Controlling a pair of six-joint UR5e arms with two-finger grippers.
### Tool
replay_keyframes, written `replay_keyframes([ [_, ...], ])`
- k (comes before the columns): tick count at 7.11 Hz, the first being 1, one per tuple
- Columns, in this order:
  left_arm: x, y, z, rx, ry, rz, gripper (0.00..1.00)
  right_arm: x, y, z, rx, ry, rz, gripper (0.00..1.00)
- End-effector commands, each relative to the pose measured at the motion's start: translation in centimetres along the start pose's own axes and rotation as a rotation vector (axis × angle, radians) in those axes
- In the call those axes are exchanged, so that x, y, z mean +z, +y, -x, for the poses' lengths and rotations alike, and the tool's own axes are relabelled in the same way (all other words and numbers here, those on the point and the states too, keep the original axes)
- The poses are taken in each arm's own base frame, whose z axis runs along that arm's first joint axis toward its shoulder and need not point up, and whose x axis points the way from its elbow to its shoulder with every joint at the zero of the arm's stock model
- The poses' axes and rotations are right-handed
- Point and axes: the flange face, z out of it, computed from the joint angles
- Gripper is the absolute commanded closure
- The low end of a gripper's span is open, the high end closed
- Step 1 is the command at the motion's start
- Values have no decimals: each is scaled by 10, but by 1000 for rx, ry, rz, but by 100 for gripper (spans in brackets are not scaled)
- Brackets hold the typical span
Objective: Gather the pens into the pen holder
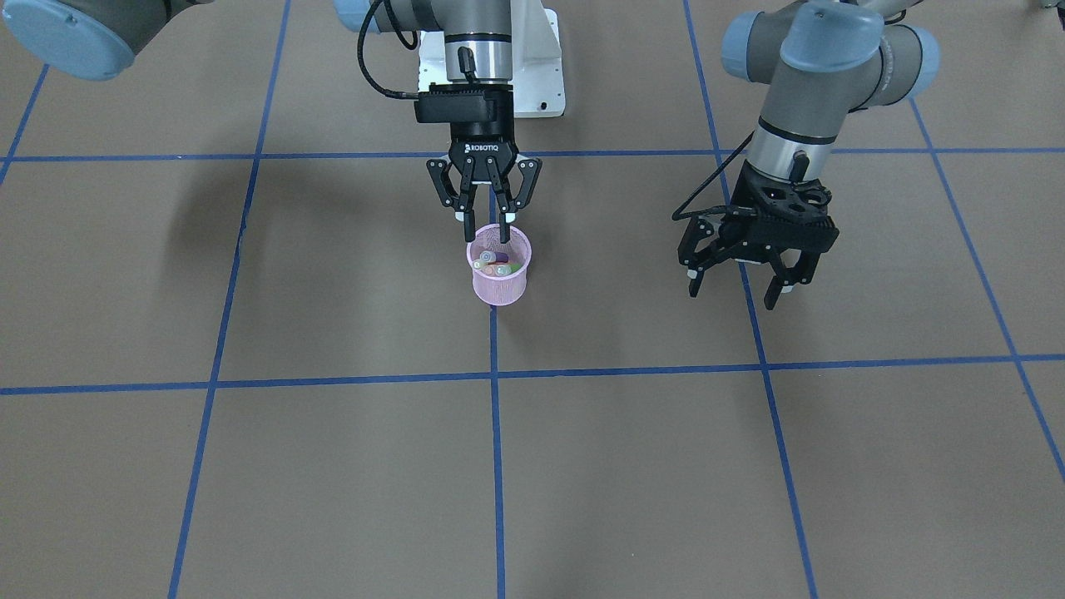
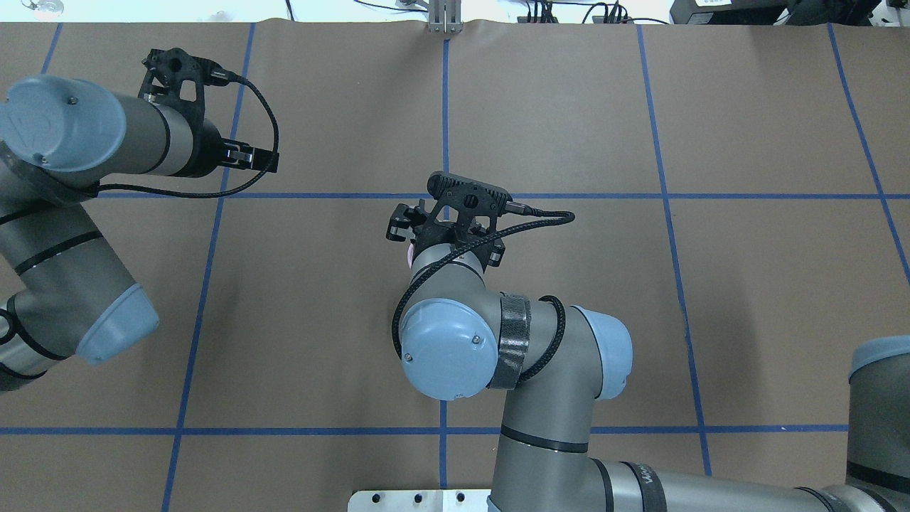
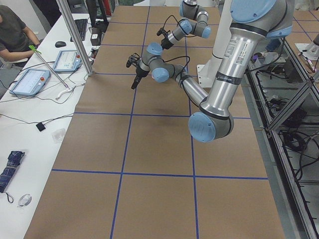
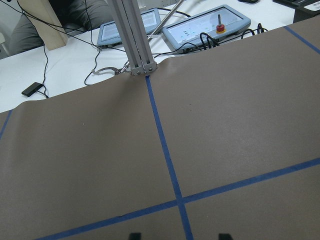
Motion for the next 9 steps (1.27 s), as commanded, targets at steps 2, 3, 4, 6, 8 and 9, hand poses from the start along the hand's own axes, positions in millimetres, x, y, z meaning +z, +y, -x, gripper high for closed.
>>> replay_keyframes([
  [2, -16, -16, 66, 48, 17, 76, 1, 2, -85, -83, -52, 21, 151, 0],
  [3, -25, -16, 114, 72, 15, 115, 1, 24, -132, -139, -133, 64, 238, 0],
  [4, -40, -15, 164, 85, 26, 150, 1, 43, -178, -201, -178, 78, 298, 0],
  [6, -62, 14, 265, 98, 33, 233, 1, 65, -278, -358, -294, 109, 449, 0],
  [8, -63, 30, 330, 76, -48, 334, 1, 86, -352, -514, -365, 112, 601, 0],
  [9, -76, 29, 360, 72, -57, 370, 1, 92, -382, -592, -350, 88, 657, 0],
])
